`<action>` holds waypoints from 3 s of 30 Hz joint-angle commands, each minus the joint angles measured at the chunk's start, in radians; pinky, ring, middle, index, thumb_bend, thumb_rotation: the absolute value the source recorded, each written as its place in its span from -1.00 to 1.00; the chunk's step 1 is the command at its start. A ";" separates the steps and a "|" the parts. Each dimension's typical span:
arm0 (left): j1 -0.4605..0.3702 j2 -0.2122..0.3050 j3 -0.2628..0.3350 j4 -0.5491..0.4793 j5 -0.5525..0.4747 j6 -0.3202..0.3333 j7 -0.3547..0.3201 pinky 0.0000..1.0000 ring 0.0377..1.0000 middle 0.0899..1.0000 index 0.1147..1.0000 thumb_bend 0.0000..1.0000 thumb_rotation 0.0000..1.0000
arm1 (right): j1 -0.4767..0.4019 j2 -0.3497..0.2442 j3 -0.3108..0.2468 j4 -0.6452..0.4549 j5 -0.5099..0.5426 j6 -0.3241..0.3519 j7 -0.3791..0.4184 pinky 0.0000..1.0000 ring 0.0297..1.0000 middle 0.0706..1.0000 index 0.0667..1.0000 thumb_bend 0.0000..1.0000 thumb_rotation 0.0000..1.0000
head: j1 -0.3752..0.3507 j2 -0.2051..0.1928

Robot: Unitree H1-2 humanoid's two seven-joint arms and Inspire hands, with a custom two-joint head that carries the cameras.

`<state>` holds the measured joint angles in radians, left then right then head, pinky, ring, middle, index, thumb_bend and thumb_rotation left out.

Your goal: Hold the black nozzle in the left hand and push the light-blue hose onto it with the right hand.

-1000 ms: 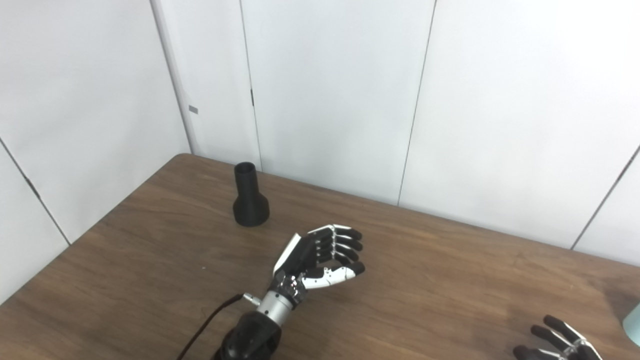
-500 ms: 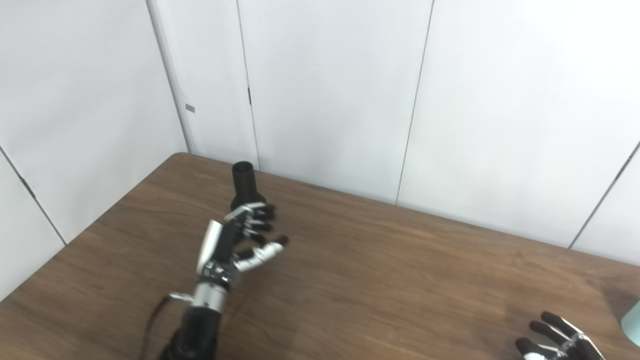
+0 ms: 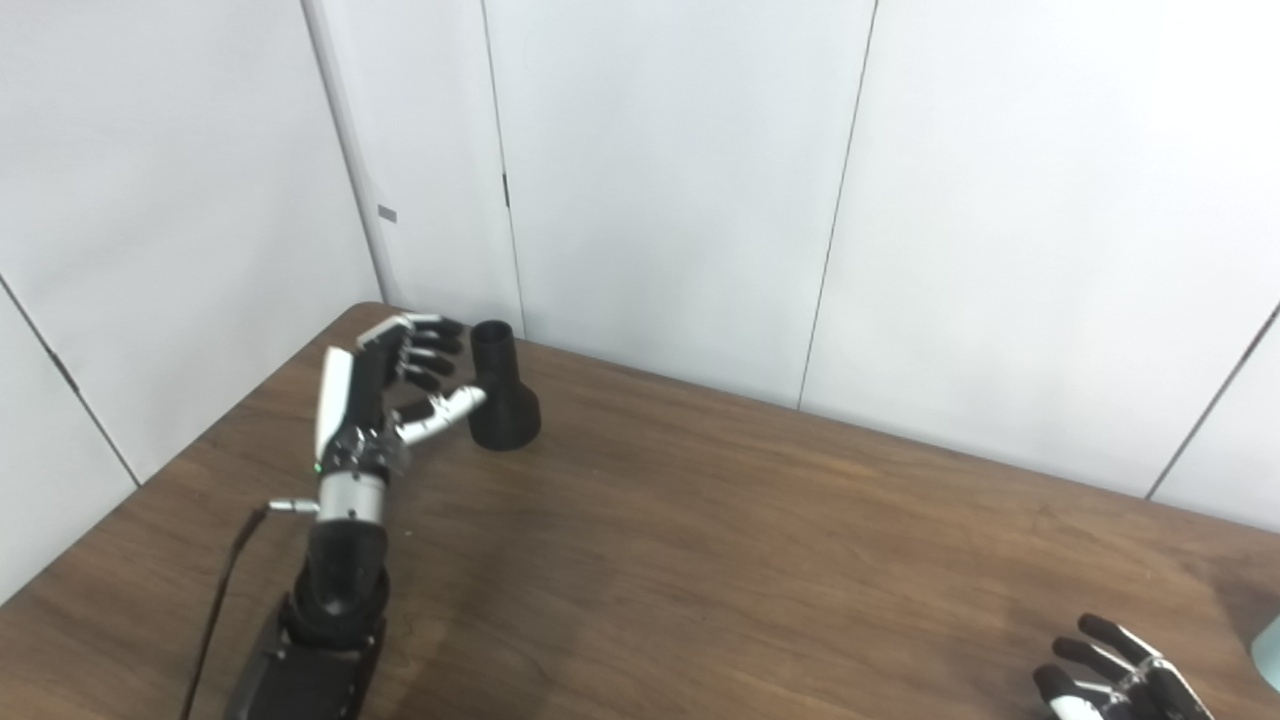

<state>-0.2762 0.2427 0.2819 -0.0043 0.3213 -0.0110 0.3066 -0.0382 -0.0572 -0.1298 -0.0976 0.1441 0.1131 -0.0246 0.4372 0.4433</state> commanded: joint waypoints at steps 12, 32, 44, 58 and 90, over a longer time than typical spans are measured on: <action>-0.103 0.070 -0.028 0.076 0.130 0.001 0.108 0.13 0.26 0.24 0.08 0.27 -0.83 | -0.013 -0.009 -0.001 -0.026 -0.005 0.013 0.003 -0.42 -0.19 0.09 0.21 0.64 -0.48 | -0.003 0.005; -0.156 0.223 -0.161 0.151 0.072 0.184 -0.225 0.85 1.00 1.00 1.00 1.00 -0.25 | 0.000 -0.007 0.006 -0.072 -0.031 0.055 -0.010 -0.40 -0.20 0.10 0.22 0.58 -0.49 | -0.008 0.013; -0.173 0.181 -0.119 0.231 0.000 0.263 -0.206 0.85 1.00 1.00 1.00 1.00 -0.23 | 0.013 0.003 0.008 -0.108 -0.019 0.081 -0.006 -0.42 -0.20 0.11 0.22 0.45 -0.60 | -0.013 0.026; -0.185 0.172 -0.131 0.338 -0.036 0.221 -0.173 0.84 1.00 1.00 1.00 1.00 -0.20 | 0.025 -0.002 0.012 -0.154 -0.048 0.119 -0.011 -0.38 -0.13 0.15 0.25 0.36 -0.63 | -0.013 0.036; -0.230 0.151 -0.204 0.441 -0.070 0.120 -0.172 0.64 0.79 0.83 0.88 0.99 -0.33 | 0.033 0.016 0.026 -0.232 -0.051 0.184 -0.018 -0.34 -0.09 0.24 0.37 0.13 -0.91 | -0.028 0.056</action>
<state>-0.4648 0.3853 0.0844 0.4405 0.2422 0.1220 0.1234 0.0104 -0.0455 -0.1027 -0.2829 0.0933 0.3085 -0.0403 0.4096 0.4985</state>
